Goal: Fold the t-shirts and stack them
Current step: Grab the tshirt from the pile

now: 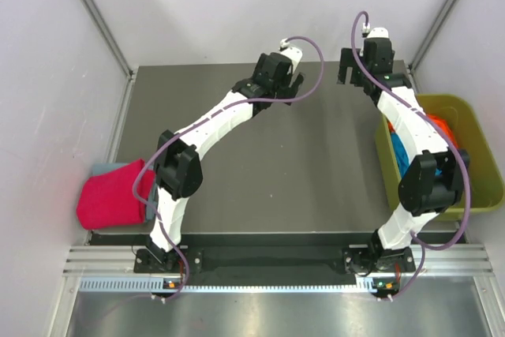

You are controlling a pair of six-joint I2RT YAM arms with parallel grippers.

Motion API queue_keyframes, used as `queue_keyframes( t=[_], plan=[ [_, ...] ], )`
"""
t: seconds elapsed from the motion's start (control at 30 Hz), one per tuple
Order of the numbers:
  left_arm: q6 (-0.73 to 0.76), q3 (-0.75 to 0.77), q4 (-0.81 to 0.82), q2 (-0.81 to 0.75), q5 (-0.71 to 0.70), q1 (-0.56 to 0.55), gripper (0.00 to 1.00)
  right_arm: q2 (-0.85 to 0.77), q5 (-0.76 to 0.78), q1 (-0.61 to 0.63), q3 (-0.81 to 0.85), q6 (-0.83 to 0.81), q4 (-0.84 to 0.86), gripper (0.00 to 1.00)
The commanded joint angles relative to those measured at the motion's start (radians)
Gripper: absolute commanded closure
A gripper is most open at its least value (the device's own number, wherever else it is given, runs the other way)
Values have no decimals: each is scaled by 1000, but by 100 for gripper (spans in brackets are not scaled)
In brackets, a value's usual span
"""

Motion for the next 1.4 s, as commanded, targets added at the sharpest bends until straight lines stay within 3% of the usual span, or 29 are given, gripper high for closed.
queue_keyframes(
  t=[0.0, 0.37, 0.67, 0.87, 1.17, 1.37],
  plan=[
    [12, 49, 61, -6, -4, 6, 2, 8, 2, 40, 59, -7, 36, 0],
    [77, 36, 75, -19, -19, 11, 2, 65, 63, 141, 96, -101, 65, 0],
    [159, 33, 15, -17, 32, 12, 2, 80, -19, 156, 153, -244, -11, 0],
    [137, 16, -6, -25, 21, 14, 2, 39, -64, 11, 188, -224, -74, 0],
    [114, 20, -19, -17, 4, 38, 2, -147, -90, -233, -92, -184, -102, 2],
    [30, 20, -92, -25, 110, 106, 2, -198, -196, -437, -141, -115, -149, 5]
  ],
)
